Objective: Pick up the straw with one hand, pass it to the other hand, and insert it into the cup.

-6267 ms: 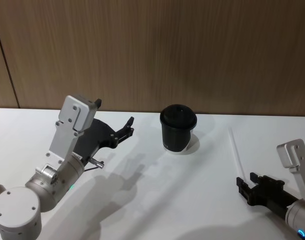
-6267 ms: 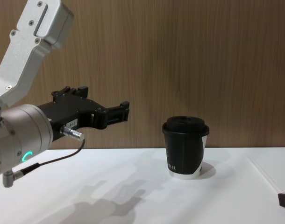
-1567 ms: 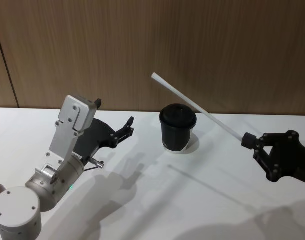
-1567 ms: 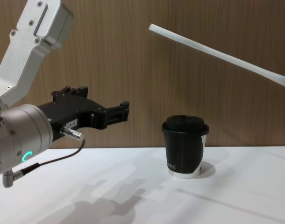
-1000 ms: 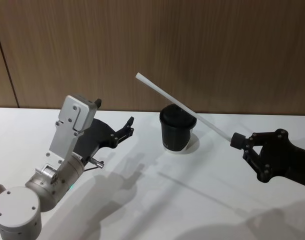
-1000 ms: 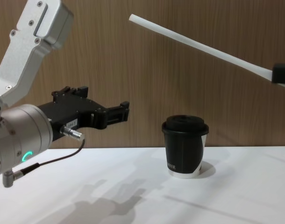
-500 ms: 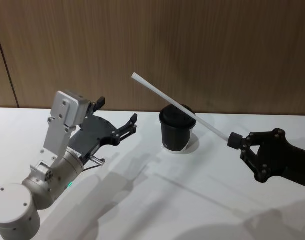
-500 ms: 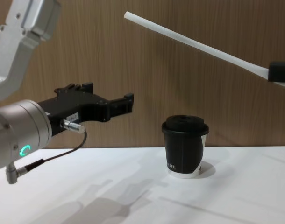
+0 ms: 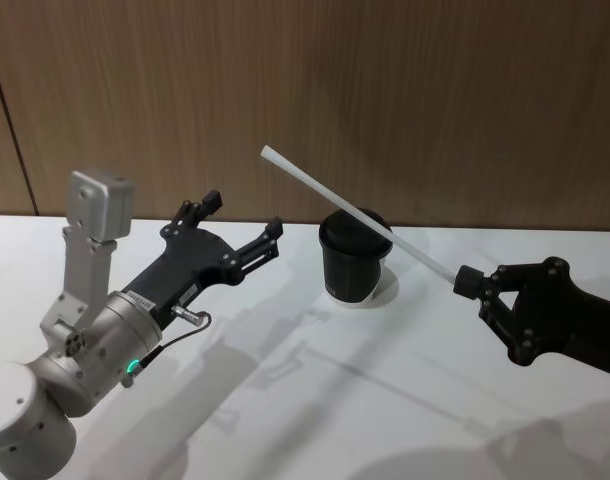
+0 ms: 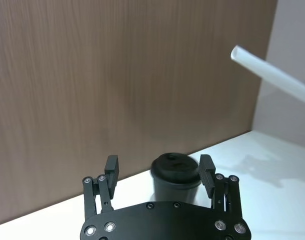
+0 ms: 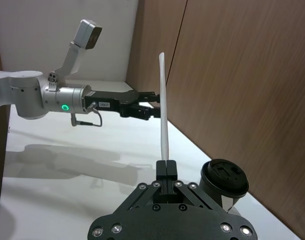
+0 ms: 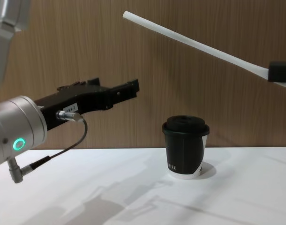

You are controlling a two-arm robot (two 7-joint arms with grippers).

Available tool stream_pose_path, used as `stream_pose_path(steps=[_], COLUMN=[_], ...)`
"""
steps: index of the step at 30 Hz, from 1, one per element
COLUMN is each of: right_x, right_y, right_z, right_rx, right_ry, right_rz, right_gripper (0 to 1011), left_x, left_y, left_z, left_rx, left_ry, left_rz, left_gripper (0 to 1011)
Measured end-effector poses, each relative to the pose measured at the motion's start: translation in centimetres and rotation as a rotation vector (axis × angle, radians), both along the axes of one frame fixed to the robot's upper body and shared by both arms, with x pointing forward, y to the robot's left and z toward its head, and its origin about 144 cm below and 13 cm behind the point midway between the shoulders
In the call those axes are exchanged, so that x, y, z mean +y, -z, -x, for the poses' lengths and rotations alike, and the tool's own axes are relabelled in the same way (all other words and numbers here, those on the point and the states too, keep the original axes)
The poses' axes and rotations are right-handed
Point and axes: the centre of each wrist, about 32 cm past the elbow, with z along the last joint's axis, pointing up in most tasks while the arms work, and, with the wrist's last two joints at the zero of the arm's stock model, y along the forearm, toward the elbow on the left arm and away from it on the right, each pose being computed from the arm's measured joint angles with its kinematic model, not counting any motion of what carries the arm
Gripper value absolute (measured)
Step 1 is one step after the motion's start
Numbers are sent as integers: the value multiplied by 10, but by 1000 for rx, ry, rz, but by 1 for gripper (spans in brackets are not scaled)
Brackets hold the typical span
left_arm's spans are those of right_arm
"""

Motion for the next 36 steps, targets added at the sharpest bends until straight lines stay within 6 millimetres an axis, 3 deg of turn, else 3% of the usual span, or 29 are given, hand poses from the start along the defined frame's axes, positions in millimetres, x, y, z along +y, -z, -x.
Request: stream_pose_path(steps=[19, 36], right_x=[0, 0], right_y=[0, 0], right_z=[0, 0], right_rx=[0, 0], right_ry=[-1, -1], right_rz=[0, 0], right_gripper=[2, 2], left_x=[13, 14], left_y=[8, 16], left_z=[-11, -34], left_rx=[49, 51], left_ry=[251, 506], left_rz=[216, 331], left_gripper=[1003, 1003])
